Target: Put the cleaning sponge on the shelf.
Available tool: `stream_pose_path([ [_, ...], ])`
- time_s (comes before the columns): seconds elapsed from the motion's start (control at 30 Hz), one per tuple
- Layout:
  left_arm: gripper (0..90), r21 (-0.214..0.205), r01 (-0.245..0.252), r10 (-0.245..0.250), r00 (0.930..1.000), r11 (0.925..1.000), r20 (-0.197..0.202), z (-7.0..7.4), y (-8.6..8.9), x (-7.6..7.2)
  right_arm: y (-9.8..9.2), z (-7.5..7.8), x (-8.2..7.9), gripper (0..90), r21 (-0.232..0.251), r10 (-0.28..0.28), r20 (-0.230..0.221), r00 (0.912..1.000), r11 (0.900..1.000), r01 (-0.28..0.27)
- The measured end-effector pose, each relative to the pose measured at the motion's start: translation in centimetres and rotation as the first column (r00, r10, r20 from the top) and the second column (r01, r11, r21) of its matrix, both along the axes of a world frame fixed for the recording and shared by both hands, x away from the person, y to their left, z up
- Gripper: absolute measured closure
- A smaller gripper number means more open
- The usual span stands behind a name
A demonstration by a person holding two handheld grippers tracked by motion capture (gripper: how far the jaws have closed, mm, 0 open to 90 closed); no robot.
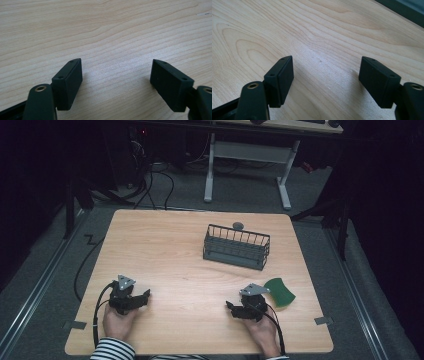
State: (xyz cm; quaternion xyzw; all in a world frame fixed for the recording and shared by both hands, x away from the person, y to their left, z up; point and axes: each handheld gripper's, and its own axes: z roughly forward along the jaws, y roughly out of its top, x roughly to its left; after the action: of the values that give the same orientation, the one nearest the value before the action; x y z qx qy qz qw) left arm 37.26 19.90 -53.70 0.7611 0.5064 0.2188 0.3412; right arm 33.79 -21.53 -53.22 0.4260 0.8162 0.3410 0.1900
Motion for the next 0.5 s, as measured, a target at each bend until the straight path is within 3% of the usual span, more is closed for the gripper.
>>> stream_pose_path([
  [0.5,26.7,-0.002,0.014,-0.014,0.9999,0.9999,-0.001,0.01,-0.08,0.41,-0.05,0.05,0.05,31.1,0.003,0.001,-0.004,1.0000,1.0000,-0.001],
])
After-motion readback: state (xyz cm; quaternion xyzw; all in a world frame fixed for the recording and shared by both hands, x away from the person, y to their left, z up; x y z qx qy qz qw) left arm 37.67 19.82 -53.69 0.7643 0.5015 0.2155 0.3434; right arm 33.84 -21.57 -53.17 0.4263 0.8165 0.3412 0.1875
